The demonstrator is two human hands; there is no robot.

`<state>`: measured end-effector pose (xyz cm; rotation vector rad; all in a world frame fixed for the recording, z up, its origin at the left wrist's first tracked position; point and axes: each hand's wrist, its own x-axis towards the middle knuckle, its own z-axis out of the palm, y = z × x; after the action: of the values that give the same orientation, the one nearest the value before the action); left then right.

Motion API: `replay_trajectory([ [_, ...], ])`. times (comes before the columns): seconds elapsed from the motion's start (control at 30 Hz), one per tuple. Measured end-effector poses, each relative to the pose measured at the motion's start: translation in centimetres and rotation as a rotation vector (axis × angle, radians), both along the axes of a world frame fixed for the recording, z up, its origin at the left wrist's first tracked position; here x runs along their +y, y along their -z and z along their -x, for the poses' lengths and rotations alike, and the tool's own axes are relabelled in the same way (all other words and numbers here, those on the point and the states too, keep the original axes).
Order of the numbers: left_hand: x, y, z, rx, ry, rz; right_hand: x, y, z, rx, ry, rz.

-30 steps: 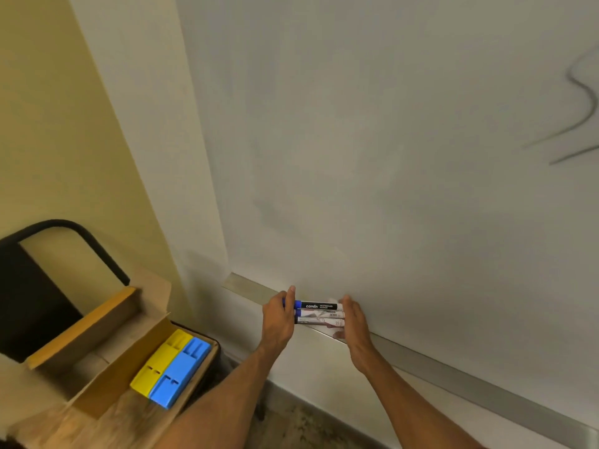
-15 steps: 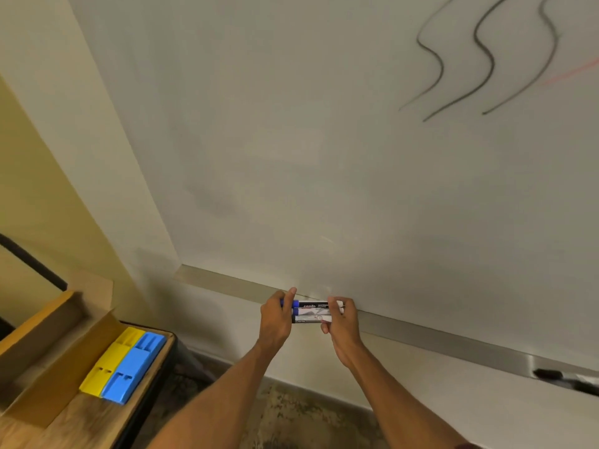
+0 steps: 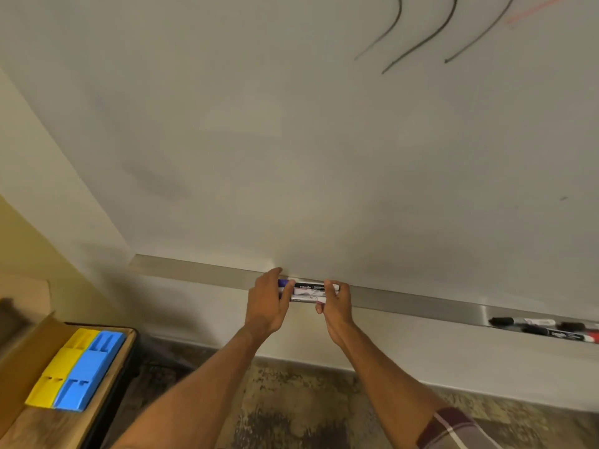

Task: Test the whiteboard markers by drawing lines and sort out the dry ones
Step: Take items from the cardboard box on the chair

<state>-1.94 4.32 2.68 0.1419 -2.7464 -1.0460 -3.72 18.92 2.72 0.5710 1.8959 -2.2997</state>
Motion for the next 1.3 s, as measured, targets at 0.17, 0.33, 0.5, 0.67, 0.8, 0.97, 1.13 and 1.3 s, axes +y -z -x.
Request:
replay_trajectory([
  [0.17,-1.0,1.7,0.3,-0.072,0.281,0.415,-1.5,0.8,1.4,-0.056,0.029,-0.037],
  [0.33,-1.7,2.8,0.0,-0.315,0.292,0.532,-3.4,2.4,2.0,-0.093,0.050,-0.119],
  [0.5,-2.7,3.4,0.7,-0.348,0.262,0.501,-5.7,3.1,3.2,-0.093,0.036,-0.173],
  [0.67,-3.7,4.2,1.0,-0.402,0.250,0.520,-7.1,3.9,4.1,-0.114,0.035,-0.227],
  [0.8,-3.8,4.4,1.1,-0.424,0.233,0.512,-7.9,4.4,4.7,-0.123,0.029,-0.353],
  [0.97,-3.1,4.6,1.0,-0.442,0.206,0.542,-8.6,4.3,4.8,-0.115,-0.001,-0.787],
  [1.13,-2.7,4.7,0.8,-0.455,0.189,0.575,-7.1,3.7,4.1,-0.090,-0.082,-0.976],
  [1.3,-2.7,4.1,1.0,-0.440,0.145,0.547,-5.5,4.1,2.9,0.054,-0.163,-0.989],
])
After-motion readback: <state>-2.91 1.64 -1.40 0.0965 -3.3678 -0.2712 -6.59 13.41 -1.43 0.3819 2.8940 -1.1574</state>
